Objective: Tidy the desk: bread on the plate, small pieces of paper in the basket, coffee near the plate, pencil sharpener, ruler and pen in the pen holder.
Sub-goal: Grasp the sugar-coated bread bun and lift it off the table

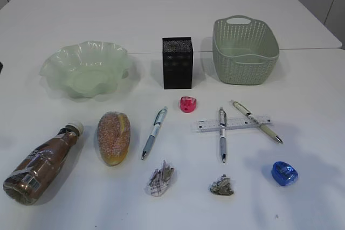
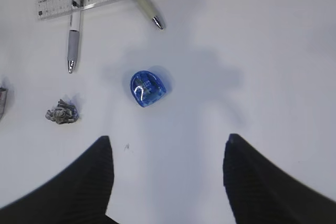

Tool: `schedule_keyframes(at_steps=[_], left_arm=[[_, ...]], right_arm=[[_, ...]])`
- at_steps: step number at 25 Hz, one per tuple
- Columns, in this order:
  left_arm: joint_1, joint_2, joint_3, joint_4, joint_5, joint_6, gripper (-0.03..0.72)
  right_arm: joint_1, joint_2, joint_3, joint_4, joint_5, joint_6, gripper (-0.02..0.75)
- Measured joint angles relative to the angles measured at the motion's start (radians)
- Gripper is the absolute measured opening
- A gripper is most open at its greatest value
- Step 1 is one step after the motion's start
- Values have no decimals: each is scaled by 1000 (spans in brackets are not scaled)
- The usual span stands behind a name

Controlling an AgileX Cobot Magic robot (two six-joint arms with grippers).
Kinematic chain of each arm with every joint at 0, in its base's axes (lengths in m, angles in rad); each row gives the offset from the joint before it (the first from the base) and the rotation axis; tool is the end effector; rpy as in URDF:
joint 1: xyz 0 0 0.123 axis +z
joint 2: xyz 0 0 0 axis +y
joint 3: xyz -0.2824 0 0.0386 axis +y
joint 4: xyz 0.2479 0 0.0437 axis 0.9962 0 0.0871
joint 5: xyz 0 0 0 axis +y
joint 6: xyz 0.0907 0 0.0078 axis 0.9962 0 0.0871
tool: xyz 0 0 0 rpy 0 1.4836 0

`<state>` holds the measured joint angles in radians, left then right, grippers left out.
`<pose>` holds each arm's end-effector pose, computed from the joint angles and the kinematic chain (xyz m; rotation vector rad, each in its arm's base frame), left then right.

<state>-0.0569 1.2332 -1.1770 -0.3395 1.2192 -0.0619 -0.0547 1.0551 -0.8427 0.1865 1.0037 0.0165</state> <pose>0.2246 -0.0413 0.3523 -0.0832 2.7384 -0.5026 0.1853 0.0041 0.2971 0.1830 2.6822 0.2307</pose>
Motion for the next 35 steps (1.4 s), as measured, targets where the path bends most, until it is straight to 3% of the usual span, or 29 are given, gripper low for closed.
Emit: schedule_keyframes(at_steps=[6, 14, 18, 29, 35], left_arm=[[-39, 135, -84, -40, 6, -2, 621], [-203, 299, -171, -43, -20, -3, 620], [-254, 395, -224, -19, -33, -23, 619], [-292, 607, -340, 32, -34, -39, 619], [-295, 699, -341, 36, -50, -39, 682]], right_arm=[[0, 43, -29, 0, -4, -5, 512], [0, 45, -29, 0, -10, -6, 512], [0, 45, -29, 0, -12, -6, 512], [0, 45, -29, 0, -12, -6, 512], [0, 45, -29, 0, -16, -8, 512]])
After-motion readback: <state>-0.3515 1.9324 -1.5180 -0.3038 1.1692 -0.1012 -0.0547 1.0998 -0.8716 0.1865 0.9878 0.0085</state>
